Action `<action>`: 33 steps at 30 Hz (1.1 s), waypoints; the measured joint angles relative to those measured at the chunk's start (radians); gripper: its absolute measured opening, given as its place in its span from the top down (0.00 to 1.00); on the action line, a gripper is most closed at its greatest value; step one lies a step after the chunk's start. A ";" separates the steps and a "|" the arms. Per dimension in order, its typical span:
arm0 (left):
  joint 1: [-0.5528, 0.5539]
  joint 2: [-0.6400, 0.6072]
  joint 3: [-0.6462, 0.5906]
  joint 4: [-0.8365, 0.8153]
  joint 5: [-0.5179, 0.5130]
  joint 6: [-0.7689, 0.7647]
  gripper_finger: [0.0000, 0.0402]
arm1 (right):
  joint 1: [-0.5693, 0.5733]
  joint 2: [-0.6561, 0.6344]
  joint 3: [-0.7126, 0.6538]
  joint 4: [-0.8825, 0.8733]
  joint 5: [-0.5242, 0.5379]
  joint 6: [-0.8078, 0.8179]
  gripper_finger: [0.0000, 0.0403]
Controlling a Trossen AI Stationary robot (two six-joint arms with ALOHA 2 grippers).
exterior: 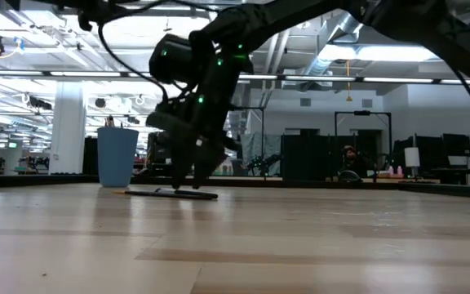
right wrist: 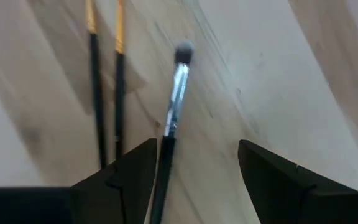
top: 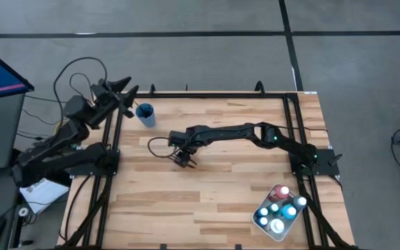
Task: Pick & Place Paint Supplies
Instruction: Put the silver paint brush into the blue cup
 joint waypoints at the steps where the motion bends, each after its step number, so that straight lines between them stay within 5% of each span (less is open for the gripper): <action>1: 0.000 -0.006 0.001 0.001 0.000 0.000 0.42 | -0.001 0.003 0.000 -0.004 0.000 0.001 0.46; 14: 0.000 -0.029 0.001 -0.001 -0.001 0.002 0.43 | 0.001 0.037 -0.002 0.025 0.010 0.005 0.53; 17: 0.000 -0.029 0.001 -0.001 -0.002 0.002 0.43 | -0.001 0.052 -0.001 0.006 -0.007 0.008 0.61; 24: 0.000 -0.029 0.001 -0.001 -0.002 0.002 0.42 | -0.007 0.054 -0.001 -0.024 -0.009 0.051 0.96; 33: 0.000 -0.029 0.001 -0.026 -0.001 -0.004 0.43 | -0.032 0.004 -0.013 0.068 -0.016 0.120 0.99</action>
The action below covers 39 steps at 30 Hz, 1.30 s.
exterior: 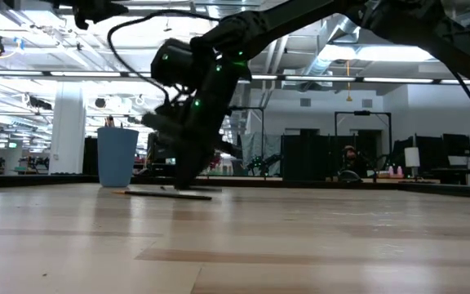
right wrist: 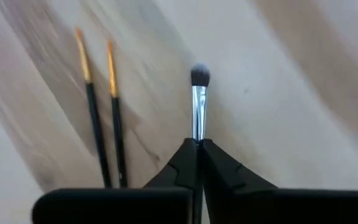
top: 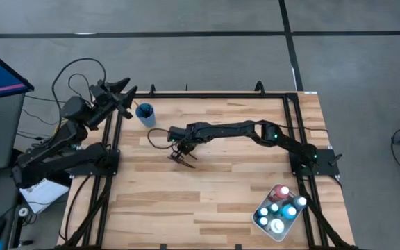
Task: Pick & Place Paint Supplies
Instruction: Put the silver paint brush into the blue cup
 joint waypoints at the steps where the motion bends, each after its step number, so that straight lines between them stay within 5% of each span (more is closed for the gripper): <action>1: 0.000 -0.003 0.000 -0.010 0.000 -0.001 0.43 | -0.006 -0.008 0.000 0.009 0.000 0.000 0.99; 16: 0.013 -0.133 0.000 -0.199 0.001 -0.123 0.45 | -0.042 -0.142 0.006 0.001 -0.011 -0.104 0.99; 22: 0.012 -0.123 0.000 -0.200 0.034 -0.133 0.44 | -0.029 -0.111 0.009 -0.079 -0.064 -0.289 0.83; 29: 0.013 -0.120 0.000 -0.202 0.040 -0.138 0.43 | -0.023 -0.074 0.008 -0.085 -0.065 -0.290 0.63; 39: 0.013 -0.120 0.000 -0.202 0.044 -0.137 0.43 | -0.018 0.000 0.008 -0.145 -0.066 -0.294 0.60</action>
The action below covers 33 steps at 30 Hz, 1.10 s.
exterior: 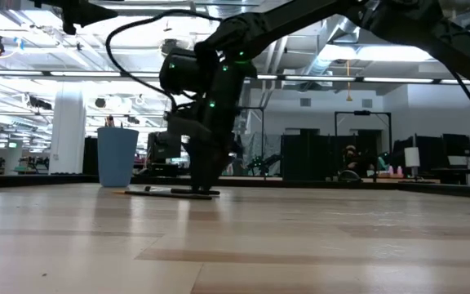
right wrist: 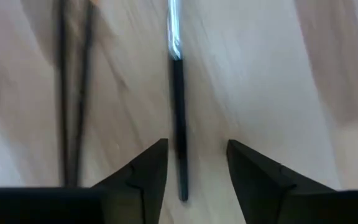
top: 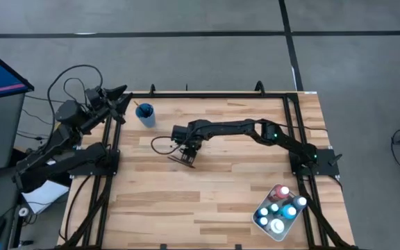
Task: Pick & Place Paint Supplies
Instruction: Put the silver paint brush into the blue cup
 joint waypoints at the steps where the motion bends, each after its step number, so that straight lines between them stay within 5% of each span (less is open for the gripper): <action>1: 0.000 0.000 0.000 0.000 0.000 0.000 0.43 | 0.001 0.005 0.000 -0.024 0.006 0.000 0.61; 15: 0.000 0.000 0.000 0.000 -0.001 0.003 0.44 | 0.008 0.035 0.005 -0.097 0.027 -0.017 0.97; 33: 0.000 0.000 0.000 -0.101 0.021 -0.045 0.44 | -0.016 -0.022 -0.008 -0.023 -0.040 0.140 1.00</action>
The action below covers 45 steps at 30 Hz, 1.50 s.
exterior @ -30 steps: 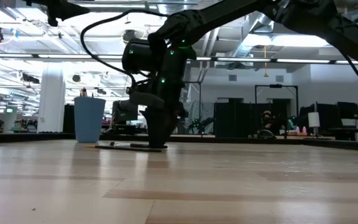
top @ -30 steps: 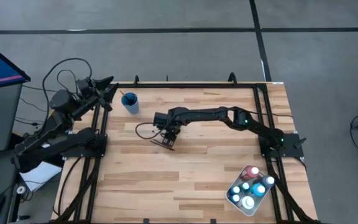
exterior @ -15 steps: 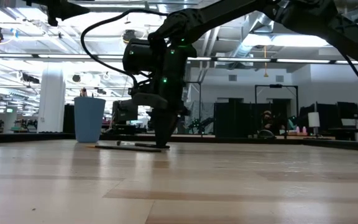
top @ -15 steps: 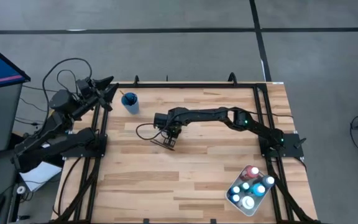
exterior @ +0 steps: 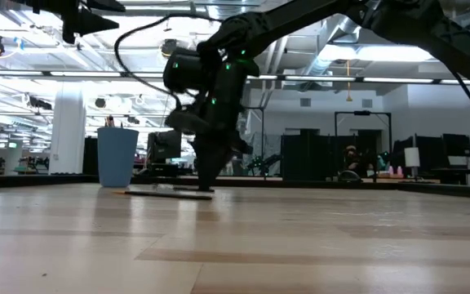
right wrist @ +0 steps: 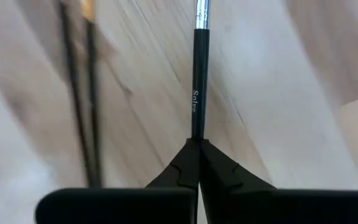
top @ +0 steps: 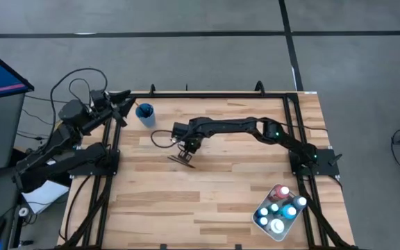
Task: Pick & Place Paint Supplies
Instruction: Put the silver paint brush into the blue cup
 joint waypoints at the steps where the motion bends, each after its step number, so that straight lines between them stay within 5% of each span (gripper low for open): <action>1: 0.000 0.000 0.000 -0.005 0.003 -0.003 0.44 | -0.002 -0.010 0.000 0.008 -0.003 0.005 0.99; 12: 0.000 -0.025 0.000 -0.052 0.019 -0.051 0.43 | -0.003 -0.101 0.003 0.131 -0.004 0.062 1.00; 22: 0.000 -0.044 0.000 -0.057 0.140 -0.143 0.43 | -0.015 -0.242 0.005 0.264 0.030 0.078 1.00; 31: 0.000 -0.028 0.000 -0.047 0.173 -0.206 0.35 | -0.034 -0.338 0.007 0.389 0.064 0.074 1.00; 45: 0.000 0.152 -0.091 0.246 0.288 -0.248 0.33 | -0.026 -0.350 0.007 0.510 0.070 0.069 1.00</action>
